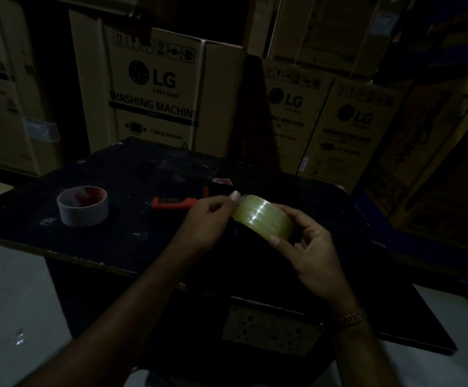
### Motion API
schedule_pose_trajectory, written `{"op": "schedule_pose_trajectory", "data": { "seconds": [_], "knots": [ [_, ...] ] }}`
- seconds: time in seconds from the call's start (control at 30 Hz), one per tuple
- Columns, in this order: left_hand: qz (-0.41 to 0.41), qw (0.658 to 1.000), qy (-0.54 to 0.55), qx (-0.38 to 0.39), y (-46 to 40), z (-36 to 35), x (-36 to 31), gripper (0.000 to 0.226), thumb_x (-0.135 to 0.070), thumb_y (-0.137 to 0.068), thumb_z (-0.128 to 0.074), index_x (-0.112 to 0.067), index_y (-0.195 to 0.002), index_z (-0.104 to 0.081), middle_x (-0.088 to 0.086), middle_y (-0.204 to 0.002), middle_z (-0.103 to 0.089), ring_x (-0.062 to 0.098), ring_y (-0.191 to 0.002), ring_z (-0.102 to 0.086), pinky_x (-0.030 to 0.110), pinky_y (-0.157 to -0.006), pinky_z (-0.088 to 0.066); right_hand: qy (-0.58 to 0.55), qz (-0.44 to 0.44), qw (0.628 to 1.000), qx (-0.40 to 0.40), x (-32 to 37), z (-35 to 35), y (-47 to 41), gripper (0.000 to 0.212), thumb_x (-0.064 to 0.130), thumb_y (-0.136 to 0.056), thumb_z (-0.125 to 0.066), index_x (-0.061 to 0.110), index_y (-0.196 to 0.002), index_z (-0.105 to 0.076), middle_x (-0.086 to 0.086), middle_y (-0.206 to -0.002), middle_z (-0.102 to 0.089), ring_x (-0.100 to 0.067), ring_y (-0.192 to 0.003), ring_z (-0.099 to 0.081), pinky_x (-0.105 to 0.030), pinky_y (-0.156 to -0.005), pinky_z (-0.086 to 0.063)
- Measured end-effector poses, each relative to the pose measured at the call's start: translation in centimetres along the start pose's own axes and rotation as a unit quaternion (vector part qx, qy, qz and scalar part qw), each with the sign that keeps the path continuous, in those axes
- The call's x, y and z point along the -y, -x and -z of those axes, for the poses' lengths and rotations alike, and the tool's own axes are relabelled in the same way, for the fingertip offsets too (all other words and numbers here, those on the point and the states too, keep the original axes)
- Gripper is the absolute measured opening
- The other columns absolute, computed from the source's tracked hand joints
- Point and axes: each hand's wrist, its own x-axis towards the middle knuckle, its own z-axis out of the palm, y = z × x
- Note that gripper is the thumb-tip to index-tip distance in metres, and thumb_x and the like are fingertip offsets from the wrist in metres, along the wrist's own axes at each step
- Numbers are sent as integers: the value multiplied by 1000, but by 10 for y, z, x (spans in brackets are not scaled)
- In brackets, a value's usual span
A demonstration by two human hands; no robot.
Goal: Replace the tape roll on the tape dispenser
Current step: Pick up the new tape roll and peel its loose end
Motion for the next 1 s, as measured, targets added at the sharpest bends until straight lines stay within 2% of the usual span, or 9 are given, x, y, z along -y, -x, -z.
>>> {"op": "schedule_pose_trajectory", "data": {
  "seconds": [0.07, 0.17, 0.37, 0.47, 0.57, 0.7, 0.8, 0.9, 1.0],
  "knots": [
    [-10, 999, -23, -37, -4, 1, -1, 22, -38, -101, -70, -21, -95, -83, 6, -98, -82, 24, -98, -79, 51, -97, -61, -1, -2, 1000, 7, 4, 2, 3, 53, -4, -88, -74, 16, -136, -64, 3, -136, -67, -17, -127, -65, -46, -104, -58],
    [-19, 996, -58, -70, -8, 3, -2, 9, -22, -96, -78, -23, -87, -80, -1, -89, -82, 8, -83, -76, 33, -81, -59, 8, -3, 1000, 22, 8, 3, 5, 54, -2, -88, -75, 19, -136, -64, 11, -133, -68, -13, -127, -64, -41, -103, -59],
    [-36, 983, -161, -75, -5, 4, -8, 9, -26, -95, -78, -20, -88, -78, -1, -87, -81, 18, -88, -77, 46, -88, -62, 122, 20, 991, 42, 15, 0, 10, 60, 9, -91, -76, 34, -142, -56, 17, -141, -57, 3, -123, -59, -24, -96, -58],
    [-53, 966, -232, -102, -3, -1, -10, 15, -28, -100, -71, -17, -90, -72, -3, -85, -77, 12, -82, -72, 39, -80, -59, 177, 35, 981, 76, 17, -7, 10, 65, 15, -92, -74, 36, -149, -50, 17, -144, -55, 0, -125, -59, -25, -99, -55],
    [-76, 961, -227, -138, 0, -4, -18, 13, -25, -107, -59, -18, -98, -65, -2, -87, -74, 9, -78, -71, 32, -72, -55, 251, 46, 965, 67, 17, -12, 7, 66, 28, -87, -69, 34, -150, -50, 12, -141, -57, -3, -122, -59, -30, -103, -54],
    [-109, 955, -252, -114, 4, -4, -34, 9, -27, -107, -60, -21, -102, -65, -7, -90, -73, 3, -82, -71, 25, -71, -57, 215, 14, 975, 59, 19, -13, 6, 64, 27, -87, -70, 37, -148, -52, 17, -134, -61, -2, -108, -67, -29, -87, -63],
    [-143, 939, -296, -99, 2, 3, -45, 6, -28, -102, -68, -22, -102, -70, -10, -93, -74, 3, -86, -71, 35, -78, -64, 200, -16, 978, 59, 21, -14, 1, 61, 22, -85, -77, 39, -140, -58, 14, -123, -66, -7, -99, -71, -26, -79, -64],
    [-165, 923, -337, -92, 1, 11, -53, 4, -34, -97, -74, -31, -100, -73, -14, -91, -73, 2, -85, -71, 41, -75, -65, 203, -42, 975, 77, 22, -11, -10, 49, 26, -82, -83, 34, -127, -65, 8, -117, -69, -12, -101, -71, -29, -83, -63],
    [-182, 906, -367, -109, 0, 12, -59, 9, -30, -93, -80, -34, -99, -74, -13, -92, -73, 9, -84, -72, 42, -72, -64, 210, -73, 970, 96, 27, -10, -18, 46, 25, -82, -85, 31, -122, -64, -2, -113, -68, -18, -97, -71, -26, -74, -59]
  ]
}}
